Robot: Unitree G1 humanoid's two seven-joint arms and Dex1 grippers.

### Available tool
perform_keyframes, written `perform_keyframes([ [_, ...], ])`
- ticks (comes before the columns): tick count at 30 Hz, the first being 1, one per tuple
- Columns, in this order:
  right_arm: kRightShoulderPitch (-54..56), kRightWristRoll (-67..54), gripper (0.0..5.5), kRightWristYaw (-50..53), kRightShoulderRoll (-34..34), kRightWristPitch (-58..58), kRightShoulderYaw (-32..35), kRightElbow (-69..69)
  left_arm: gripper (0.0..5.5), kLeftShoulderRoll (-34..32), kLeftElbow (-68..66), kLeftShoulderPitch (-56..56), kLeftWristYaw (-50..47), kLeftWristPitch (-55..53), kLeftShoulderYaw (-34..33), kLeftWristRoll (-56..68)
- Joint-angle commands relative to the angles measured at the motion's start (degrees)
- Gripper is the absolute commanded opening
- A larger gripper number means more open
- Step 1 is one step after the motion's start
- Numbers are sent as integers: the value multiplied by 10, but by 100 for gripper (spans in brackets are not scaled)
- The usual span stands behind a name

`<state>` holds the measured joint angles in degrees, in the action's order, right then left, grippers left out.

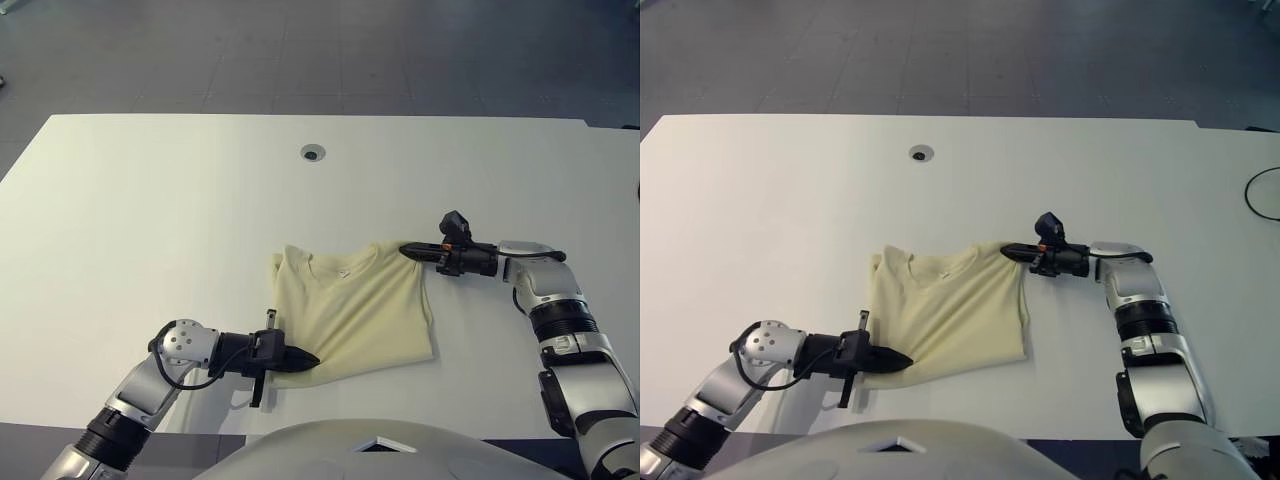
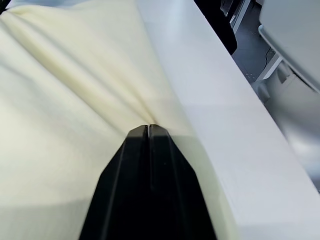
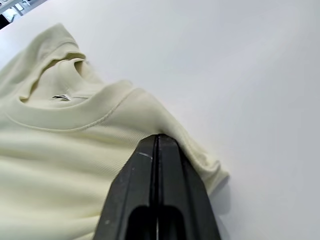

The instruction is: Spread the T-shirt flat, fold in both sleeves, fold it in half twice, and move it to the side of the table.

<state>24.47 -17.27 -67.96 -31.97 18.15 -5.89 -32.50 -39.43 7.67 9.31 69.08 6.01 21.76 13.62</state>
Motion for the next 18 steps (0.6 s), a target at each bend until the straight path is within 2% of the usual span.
perform_keyframes([
  [1, -18, -34, 0, -21, -7, 28, 27, 66, 3, -2, -32, 2, -20, -3, 4, -37],
  [6, -61, -96, 0, -52, -29, 84, 59, 192, 3, 17, -47, -25, -46, 21, -10, -33],
  [12, -70, -116, 0, -36, -48, 107, 84, 259, 90, 16, -23, -28, -49, 29, -40, 1],
  [18, -65, -24, 0, 17, -49, 11, 50, 257, 189, 0, 40, -17, -63, 19, -95, 28],
])
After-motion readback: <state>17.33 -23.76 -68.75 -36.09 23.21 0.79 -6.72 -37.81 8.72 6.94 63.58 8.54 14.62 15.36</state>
